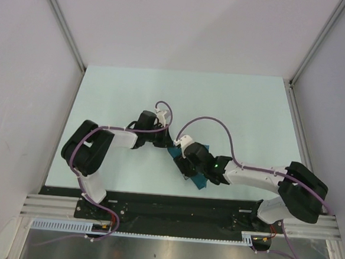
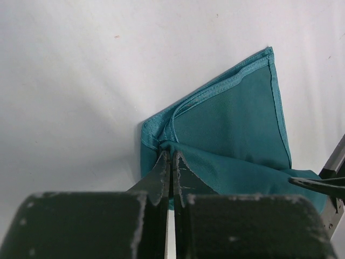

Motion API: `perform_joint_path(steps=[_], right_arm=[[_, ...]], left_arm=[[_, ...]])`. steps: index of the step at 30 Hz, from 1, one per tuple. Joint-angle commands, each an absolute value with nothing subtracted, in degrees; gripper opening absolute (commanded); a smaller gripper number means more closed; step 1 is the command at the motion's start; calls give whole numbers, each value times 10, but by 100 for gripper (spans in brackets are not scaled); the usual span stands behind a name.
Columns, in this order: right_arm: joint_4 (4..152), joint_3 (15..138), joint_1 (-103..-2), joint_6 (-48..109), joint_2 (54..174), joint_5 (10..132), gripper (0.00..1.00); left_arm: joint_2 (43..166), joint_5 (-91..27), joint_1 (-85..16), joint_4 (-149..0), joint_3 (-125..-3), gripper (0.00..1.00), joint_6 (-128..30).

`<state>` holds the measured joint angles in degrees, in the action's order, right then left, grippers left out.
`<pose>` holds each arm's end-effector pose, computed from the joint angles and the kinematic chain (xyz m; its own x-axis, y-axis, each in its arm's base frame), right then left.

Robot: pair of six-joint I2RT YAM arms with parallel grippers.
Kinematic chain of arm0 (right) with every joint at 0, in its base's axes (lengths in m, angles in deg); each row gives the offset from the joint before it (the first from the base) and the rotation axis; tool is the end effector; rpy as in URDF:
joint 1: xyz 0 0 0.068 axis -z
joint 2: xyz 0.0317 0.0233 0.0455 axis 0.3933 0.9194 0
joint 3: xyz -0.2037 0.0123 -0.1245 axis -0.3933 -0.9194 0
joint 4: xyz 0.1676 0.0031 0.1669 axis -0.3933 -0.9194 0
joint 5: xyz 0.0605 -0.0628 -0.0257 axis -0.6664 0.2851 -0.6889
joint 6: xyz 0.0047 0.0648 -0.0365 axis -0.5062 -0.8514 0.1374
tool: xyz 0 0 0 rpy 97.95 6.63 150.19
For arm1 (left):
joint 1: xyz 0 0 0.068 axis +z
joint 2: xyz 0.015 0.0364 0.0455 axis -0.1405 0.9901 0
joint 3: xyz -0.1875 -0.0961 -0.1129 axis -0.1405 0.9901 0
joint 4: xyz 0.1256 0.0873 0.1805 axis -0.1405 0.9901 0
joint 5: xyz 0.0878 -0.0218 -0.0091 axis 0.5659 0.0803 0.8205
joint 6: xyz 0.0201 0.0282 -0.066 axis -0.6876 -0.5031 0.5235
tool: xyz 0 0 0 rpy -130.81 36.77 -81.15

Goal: Fold the napkin, place the utensils inside, and roll it up
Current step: Roll the napkin at the center of the board.

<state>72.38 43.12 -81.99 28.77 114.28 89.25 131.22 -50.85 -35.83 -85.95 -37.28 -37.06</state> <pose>0.1588 0.2409 0.1528 -0.4798 -0.5085 -0.7150 -0.7141 0.6998 -0.0186 0.2805 -0.1799 0.1008 -0.8384 0.0335 -0.5441 0.4054 0.7055 -0.5813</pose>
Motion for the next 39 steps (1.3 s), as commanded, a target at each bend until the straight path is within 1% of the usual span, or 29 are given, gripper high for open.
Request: perform_joint_path(steps=[1,10,16,23,26,27,28,29,31,32,33,35,36,39], right_arm=[[729,462,-839,324,1172,969,64],[738,461,-842,324,1223,949,50],[717,451,-831,279,1244,941,49],[703,424,-811,224,1256,897,49],[694,419,-808,204,1276,888,40],[694,415,-805,200,1279,872,33],[696,411,-801,196,1280,859,31],[709,405,-791,190,1279,843,28],[728,382,-777,175,1269,797,22],[753,373,-763,171,1256,766,21],[767,363,-752,160,1249,725,19],[820,332,-719,149,1228,678,17],[836,322,-707,143,1222,636,17],[883,293,-669,129,1220,570,16]], left_arm=[[1320,-504,-366,-848,-385,0,-377],[1320,-506,-366,-847,-390,0,-374],[1309,-517,-366,-862,-392,1,-363],[1303,-526,-365,-870,-404,4,-351],[1299,-528,-366,-869,-409,15,-350],[1295,-527,-366,-867,-409,23,-351],[1290,-517,-365,-864,-409,27,-353],[1284,-510,-364,-853,-410,39,-358],[1258,-487,-358,-843,-408,52,-365],[1247,-480,-354,-837,-407,62,-370],[1227,-472,-351,-834,-400,65,-373],[1207,-460,-338,-834,-390,70,-374],[1198,-457,-336,-836,-379,70,-375],[1175,-451,-332,-845,-363,71,-382]])
